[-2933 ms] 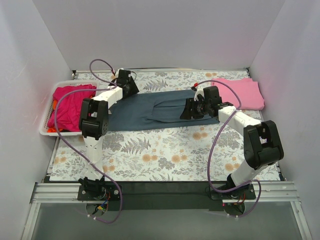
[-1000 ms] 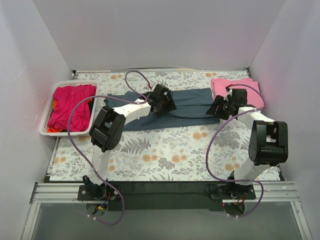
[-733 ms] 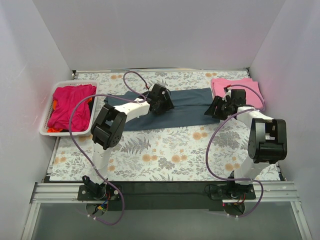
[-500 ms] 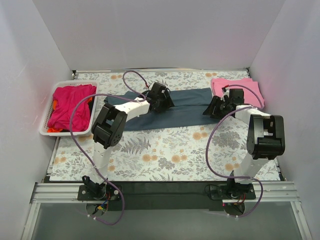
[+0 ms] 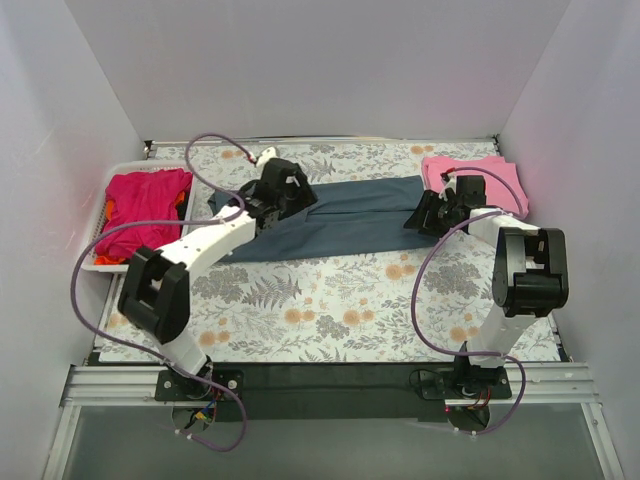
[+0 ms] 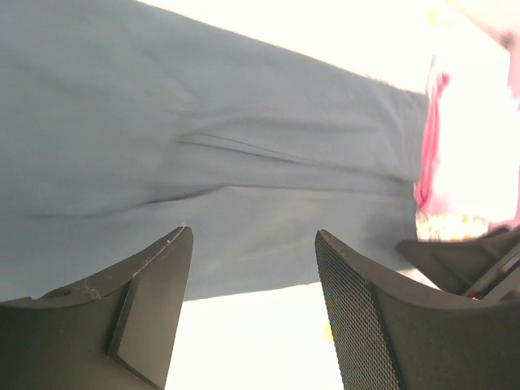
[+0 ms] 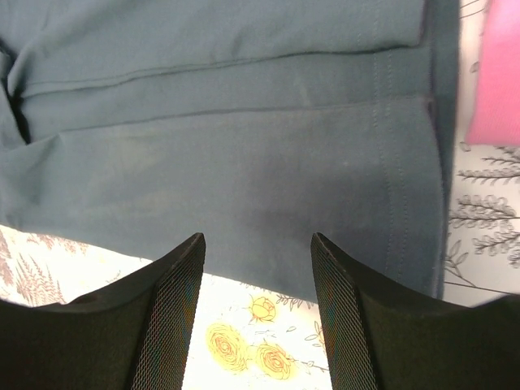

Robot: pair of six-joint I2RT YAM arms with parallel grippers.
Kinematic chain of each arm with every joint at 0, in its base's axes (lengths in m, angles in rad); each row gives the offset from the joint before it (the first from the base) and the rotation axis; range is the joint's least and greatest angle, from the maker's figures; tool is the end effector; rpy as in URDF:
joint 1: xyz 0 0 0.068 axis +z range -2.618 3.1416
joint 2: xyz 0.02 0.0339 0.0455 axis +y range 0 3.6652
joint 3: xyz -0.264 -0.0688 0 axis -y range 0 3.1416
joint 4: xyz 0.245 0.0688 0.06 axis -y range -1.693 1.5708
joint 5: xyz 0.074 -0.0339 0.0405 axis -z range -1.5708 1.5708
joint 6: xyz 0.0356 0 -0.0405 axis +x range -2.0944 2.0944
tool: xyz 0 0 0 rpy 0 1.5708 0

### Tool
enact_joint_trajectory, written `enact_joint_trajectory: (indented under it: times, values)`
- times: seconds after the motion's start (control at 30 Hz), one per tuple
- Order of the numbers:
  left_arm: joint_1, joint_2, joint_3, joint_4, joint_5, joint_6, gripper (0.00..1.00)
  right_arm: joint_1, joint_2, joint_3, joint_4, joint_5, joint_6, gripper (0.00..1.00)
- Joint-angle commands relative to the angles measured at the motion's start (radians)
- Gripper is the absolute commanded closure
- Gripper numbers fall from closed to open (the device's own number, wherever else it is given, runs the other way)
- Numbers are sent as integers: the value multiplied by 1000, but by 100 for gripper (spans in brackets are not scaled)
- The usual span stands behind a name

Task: Fold and stack the t-shirts
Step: Fold the tshirt

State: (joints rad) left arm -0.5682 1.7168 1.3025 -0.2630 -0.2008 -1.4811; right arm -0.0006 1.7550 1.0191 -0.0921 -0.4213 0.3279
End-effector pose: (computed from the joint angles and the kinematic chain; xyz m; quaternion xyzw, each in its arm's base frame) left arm 0.3340 -0.2048 0.2628 -0.4344 0.7864 -0.3204 0.3005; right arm 0.3623 0.0143 0.1746 0.0741 0.9114 0.2501 0.3184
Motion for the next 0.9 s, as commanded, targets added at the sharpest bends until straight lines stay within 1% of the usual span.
enact_joint_trajectory:
  times: [0.0,0.03,0.1,0.13,0.23,0.33,0.5,0.67,0.8,0.87]
  values:
    - [76,-85,-121,-108,-83,-24,43,31,3,13,-14,18,-32,48]
    - [126,-98,-185,-113,-69,-30,43,33,4,12,-12,24,-32,48]
    - [183,-125,-248,-113,-49,-36,43,34,6,6,-15,44,-33,48]
    - [198,-126,-287,-114,-40,-30,43,34,8,4,-17,52,-35,48]
    - [235,-115,-325,-117,-43,-19,44,34,27,-2,-26,73,-43,48]
    - [266,-89,-336,-122,-55,-15,44,33,50,-8,-35,98,-47,48]
    - [324,-43,-335,-202,-77,-44,44,13,64,-46,-70,157,-35,49]
    - [373,-82,-362,-226,-78,-44,45,10,6,-80,-104,235,-23,49]
    - [375,-132,-321,-246,-51,-13,44,10,-64,-76,-129,265,-29,48]
    - [372,-154,-283,-251,-32,8,43,31,-97,-51,-144,285,-46,48]
